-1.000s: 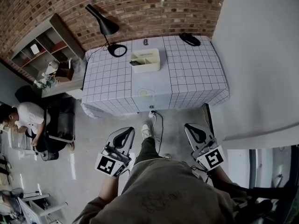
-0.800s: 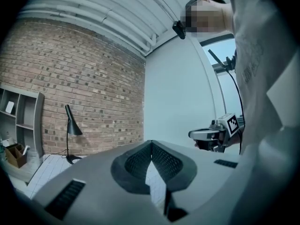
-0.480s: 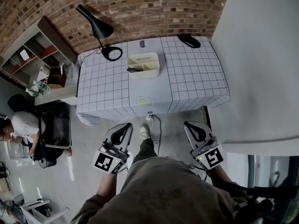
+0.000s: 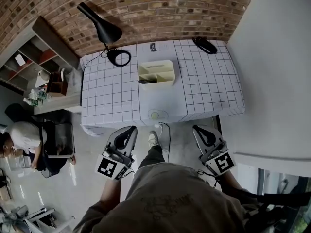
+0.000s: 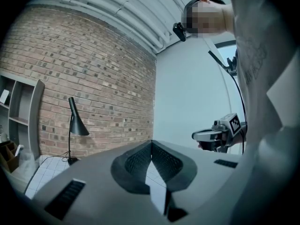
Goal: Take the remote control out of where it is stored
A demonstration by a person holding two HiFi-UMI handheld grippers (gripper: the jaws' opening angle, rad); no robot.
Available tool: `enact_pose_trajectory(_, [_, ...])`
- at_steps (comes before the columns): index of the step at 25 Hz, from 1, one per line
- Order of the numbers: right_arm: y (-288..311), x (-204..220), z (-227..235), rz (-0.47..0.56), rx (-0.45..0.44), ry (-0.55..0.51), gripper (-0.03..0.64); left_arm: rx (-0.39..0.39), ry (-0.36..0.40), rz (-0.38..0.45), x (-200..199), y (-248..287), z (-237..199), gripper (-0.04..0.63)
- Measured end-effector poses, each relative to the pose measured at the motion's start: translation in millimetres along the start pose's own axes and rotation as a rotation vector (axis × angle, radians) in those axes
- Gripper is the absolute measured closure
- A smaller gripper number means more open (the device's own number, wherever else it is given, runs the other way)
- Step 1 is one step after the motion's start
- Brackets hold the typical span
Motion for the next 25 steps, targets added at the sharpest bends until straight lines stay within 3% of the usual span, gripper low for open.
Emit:
enact_pose_trajectory(6, [57.4,-12.7,10.5,-0.01,0.027,-0.078,0.604,0.02,-0.004,0.014,0.4,27.3,-59.9,0.591])
enact_pose_trajectory(12, [104.9,-20.1,19.7,-0.024,0.037,-0.066,0.604,0.041,0.013,0.047,-7.9,52.4,-110.8,0.591])
enact_pose_trajectory(15, [121.9,-22.7,25.2,-0.029,0.057,-0.048,0.604,0.043,0.01,0.055,-8.9,55.3,-130.8,0.591])
enact_pose_trajectory(21, [159.7,-34.6,30.8,-0.025,0.08,-0.11,0.604,0.056,0.014,0.038,-1.4,59.8,-169.9,0.591])
enact_pose_trajectory(25, [176.2,-38.4,34.2,-0.025,0.094,-0.116,0.604,0.063,0.012,0.072,-8.4,66.2,-186.0,0.591])
Point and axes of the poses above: the fingertips, and each gripper's own axes: y forward along the fingers, z to its right, x out of its underside, the point moved 7 cm from there along -y, backward along the fingers, and after that the axes turned 7 degrees about y, right-handed, at the moved point
